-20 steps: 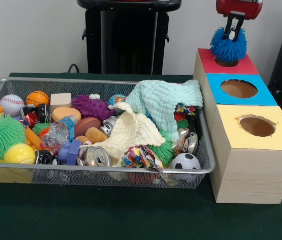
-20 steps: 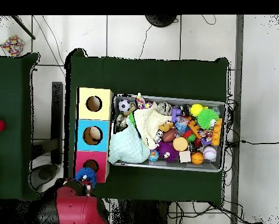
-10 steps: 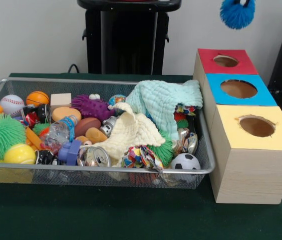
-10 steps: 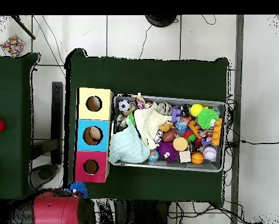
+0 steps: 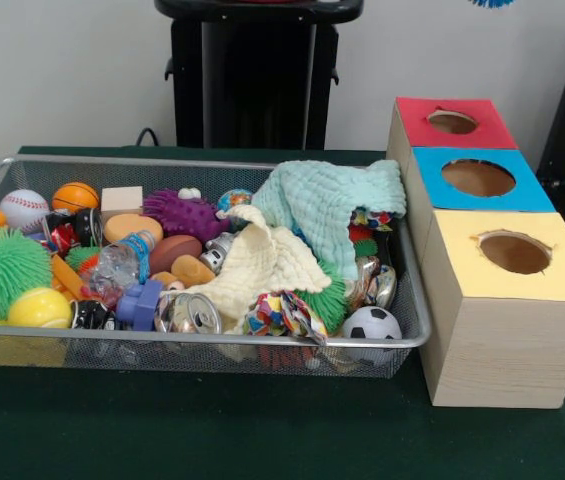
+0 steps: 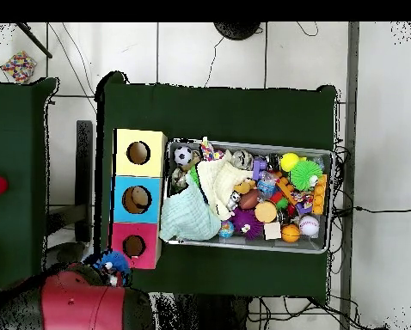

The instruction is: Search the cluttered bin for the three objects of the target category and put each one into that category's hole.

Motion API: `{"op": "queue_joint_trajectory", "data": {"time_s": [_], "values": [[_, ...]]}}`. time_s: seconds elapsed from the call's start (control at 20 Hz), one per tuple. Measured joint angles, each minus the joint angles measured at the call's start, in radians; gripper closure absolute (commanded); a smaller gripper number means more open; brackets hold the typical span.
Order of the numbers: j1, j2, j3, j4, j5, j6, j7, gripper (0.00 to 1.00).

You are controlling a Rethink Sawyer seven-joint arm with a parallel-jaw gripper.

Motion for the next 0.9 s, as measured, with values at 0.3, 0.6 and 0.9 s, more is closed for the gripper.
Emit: {"op": "queue_joint_trajectory", "data": {"time_s": [0.3,0.6,0.9], "values": [[-0.091,-0.006,0.003,-0.017,-0.014,-0.06,0.0,1.0],[-0.217,0.011,0.038,-0.016,-0.032,-0.175,0.0,1.0],[-0.309,0.047,0.087,-0.009,-0.062,-0.295,0.0,1.0]]}}
